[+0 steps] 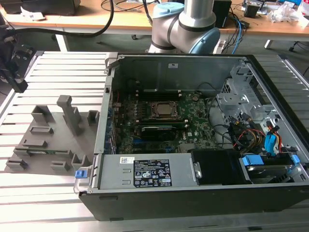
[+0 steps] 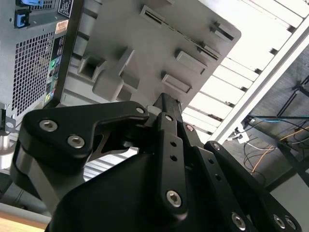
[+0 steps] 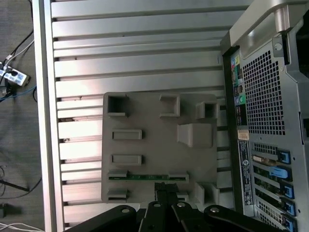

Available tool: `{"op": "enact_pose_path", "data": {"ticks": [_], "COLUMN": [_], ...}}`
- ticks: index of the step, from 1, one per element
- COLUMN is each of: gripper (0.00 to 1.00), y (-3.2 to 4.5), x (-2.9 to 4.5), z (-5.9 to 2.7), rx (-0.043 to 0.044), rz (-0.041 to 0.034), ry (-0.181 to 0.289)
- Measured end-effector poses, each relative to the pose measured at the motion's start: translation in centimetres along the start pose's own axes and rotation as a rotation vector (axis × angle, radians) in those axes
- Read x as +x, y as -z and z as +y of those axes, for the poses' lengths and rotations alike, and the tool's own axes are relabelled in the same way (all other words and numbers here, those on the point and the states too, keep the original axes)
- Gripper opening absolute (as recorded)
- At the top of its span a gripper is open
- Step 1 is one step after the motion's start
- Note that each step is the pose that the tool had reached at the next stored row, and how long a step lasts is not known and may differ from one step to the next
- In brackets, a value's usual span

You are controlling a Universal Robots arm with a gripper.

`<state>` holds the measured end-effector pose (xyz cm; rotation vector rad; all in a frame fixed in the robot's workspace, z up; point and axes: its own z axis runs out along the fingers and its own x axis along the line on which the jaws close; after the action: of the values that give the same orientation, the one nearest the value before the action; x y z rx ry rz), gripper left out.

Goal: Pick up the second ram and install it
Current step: 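Reach for the second ram, then pick up the second ram and move it above second insertion slot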

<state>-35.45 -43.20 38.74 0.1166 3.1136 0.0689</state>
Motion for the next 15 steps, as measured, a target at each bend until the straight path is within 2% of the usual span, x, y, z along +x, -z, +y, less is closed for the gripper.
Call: {"op": "enact_pose_path", "data": {"ticks": [6,9,15], "gripper": [0.11,0.11,0.11], "y": [0.0,0.0,0.0], "x": [0.0,0.0,0.0], "z": [-0.01,-0.01,-0.01], "rx": [-0.0001,-0.0016,-0.0037], "rz": [0.0002,0.0033,0.0073], "ry": [0.006,0.071,0.159]}}
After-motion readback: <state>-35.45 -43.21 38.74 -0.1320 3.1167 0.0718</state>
